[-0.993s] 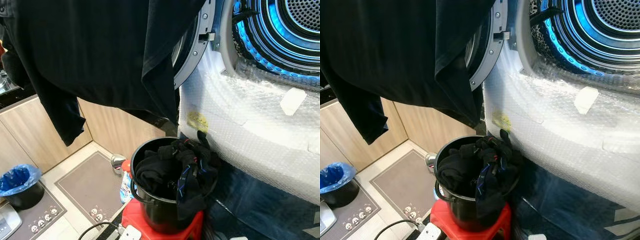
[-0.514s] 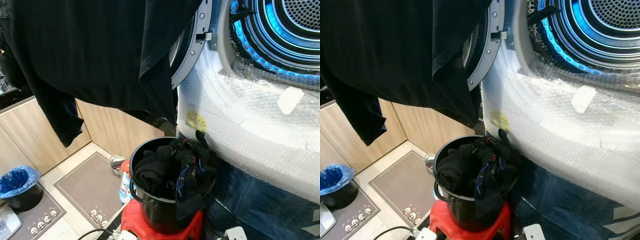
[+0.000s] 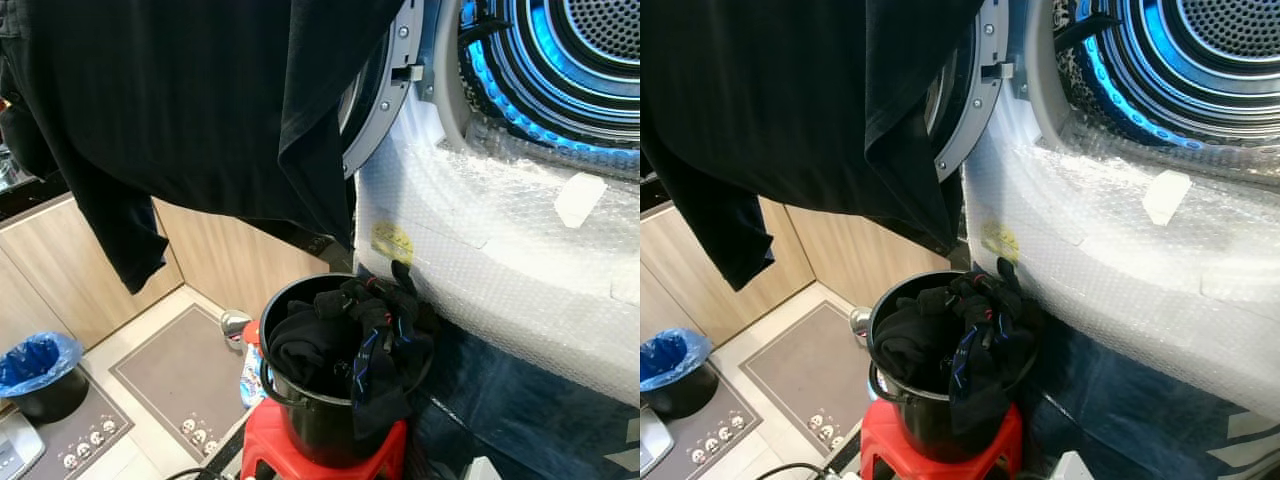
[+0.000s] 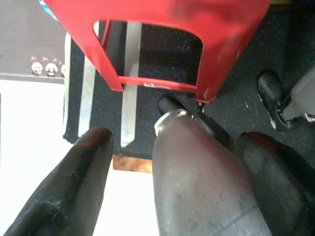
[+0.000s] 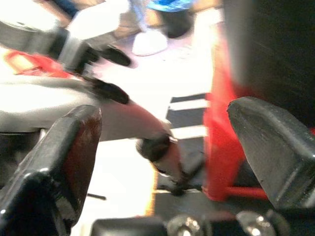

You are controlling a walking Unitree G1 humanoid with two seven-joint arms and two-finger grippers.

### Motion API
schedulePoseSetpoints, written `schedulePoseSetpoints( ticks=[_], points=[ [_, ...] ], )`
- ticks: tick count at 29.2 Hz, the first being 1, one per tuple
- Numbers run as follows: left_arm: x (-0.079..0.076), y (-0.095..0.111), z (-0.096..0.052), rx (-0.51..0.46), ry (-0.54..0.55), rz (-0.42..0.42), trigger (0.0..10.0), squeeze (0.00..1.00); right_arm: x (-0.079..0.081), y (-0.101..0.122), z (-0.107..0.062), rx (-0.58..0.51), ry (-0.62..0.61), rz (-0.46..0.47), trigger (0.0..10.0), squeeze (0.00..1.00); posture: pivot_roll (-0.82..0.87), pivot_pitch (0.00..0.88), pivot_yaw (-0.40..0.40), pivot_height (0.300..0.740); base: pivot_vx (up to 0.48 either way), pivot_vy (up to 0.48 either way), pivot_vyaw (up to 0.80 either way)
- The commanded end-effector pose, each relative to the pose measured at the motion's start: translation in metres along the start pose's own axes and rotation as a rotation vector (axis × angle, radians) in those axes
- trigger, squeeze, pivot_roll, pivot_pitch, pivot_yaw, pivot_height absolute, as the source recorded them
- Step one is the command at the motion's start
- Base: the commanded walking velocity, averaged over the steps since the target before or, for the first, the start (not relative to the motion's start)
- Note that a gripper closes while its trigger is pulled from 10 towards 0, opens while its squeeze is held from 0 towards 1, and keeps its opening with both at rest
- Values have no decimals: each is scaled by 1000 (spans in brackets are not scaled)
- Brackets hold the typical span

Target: Clothes washing

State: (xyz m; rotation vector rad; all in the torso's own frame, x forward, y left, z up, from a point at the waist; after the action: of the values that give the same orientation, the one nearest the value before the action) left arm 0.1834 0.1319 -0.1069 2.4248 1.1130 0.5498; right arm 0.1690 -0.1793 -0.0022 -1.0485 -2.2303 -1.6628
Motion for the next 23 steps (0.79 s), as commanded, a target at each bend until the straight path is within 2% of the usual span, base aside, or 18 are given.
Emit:
schedulePoseSetpoints(
  ticks=[1,4,8,9,11,12,14,16,17,20,23],
  points=[
    [-3,-10,-2,40,-22,32,10000,0,22,23,4,-35,143,-32,10000,0,-181,20,96,740,0,0,0],
    [-3,-9,-1,40,-23,41,10000,0,40,40,2,-65,230,-52,10000,0,-177,17,92,740,0,0,0],
    [-3,-10,-1,42,-23,44,10000,0,49,56,0,-107,261,-55,10000,0,-174,14,91,740,0,0,0],
    [-3,-10,-1,43,-22,45,10000,0,57,69,-3,-136,300,-56,10000,0,-173,14,91,740,0,0,0],
    [-3,-10,-1,44,-22,45,10000,0,60,74,-4,-146,312,-57,10000,0,-172,10,89,740,0,0,0],
    [-3,-10,-2,46,-22,49,10000,0,59,93,-7,-217,290,-75,10000,0,-170,8,87,740,0,0,0],
    [-3,-10,-2,47,-23,51,10000,0,53,113,-6,-310,231,-94,10000,0,-168,4,85,740,0,0,0],
    [-3,-10,-1,47,-23,52,10000,0,52,120,-5,-335,207,-98,10000,0,-166,2,83,740,0,0,0],
    [-3,-10,-1,47,-22,52,10000,0,46,134,0,-394,112,-131,10000,0,-165,0,79,740,0,0,0],
    [-3,-10,-1,48,-20,46,10000,0,36,158,11,-505,-33,-160,10000,0,-162,0,73,740,0,0,0],
    [-3,-10,-1,49,-20,46,10000,0,35,168,18,-546,-99,-177,10000,0,-157,0,71,740,0,0,0]
  ],
)
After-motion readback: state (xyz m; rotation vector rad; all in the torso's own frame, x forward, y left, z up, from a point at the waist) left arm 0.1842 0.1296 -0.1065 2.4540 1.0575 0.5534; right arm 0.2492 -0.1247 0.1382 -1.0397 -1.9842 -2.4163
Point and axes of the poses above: a point about 5 cm out from each wrist's last joint towards the gripper, its own z axis pointing out of the wrist towards the gripper, its own y axis along the axis of the wrist's last joint, x = y × z, the point moved 2 cm from there along z, pointing out of the wrist towards the gripper, and after that the axes turned 9 degrees about z, right-handed, at the moved point
